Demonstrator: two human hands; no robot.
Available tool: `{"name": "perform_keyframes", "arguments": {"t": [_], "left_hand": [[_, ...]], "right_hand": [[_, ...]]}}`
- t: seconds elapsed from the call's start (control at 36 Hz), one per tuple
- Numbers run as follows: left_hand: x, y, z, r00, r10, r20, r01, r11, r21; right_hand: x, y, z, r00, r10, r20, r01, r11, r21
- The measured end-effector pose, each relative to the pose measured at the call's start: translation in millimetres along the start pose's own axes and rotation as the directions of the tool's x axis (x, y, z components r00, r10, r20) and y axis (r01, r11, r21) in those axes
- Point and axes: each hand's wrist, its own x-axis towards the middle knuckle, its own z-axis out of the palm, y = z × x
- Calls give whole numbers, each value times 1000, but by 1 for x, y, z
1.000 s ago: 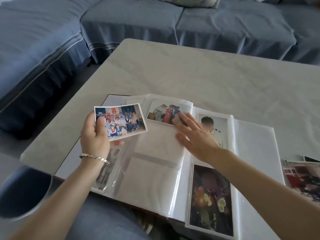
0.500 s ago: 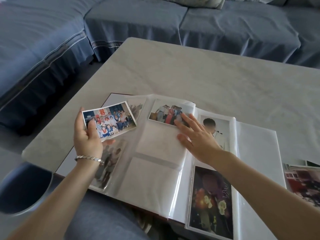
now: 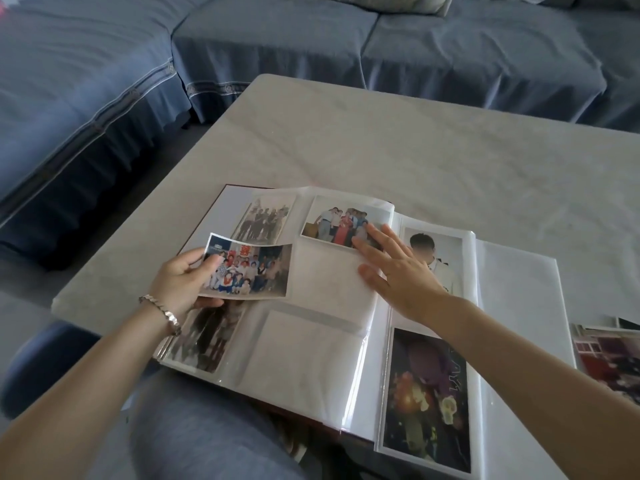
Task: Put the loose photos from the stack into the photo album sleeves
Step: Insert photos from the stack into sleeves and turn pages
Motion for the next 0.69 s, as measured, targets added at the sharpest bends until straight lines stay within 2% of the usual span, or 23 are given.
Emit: {"name": "perform_keyframes", "arguments": {"t": [0.17,0.28,0.36,0.42,0.53,0.58,0.69], "left_hand": [[9,16,5,996,34,79,-48,980,194],[3,32,29,973,153,173,-210,896,392],[-5,40,48,950,160,268,-270,851,451],[-5,43,52,948,158,277,-275,845,458],[-4,43,52,963,160,216,-245,855,457],[-6,41,50,980,154,125,-193,884,426],[-11,40,49,975,222,-14,-201,905,375]], "right_hand": [[1,-1,-1,1000,5,12,-5,1000,9],[1,0,-3,999,13,35,-13,1000,-11],[2,0,-4,998,18,60,-17,1000,-24],[3,0,-5,997,16,77,-14,1000,-27],[3,0,-7,996,16,89,-14,1000,-28],[3,1,-7,996,14,88,-12,1000,-25],[3,0,-6,995,22,93,-20,1000,-24]]}}
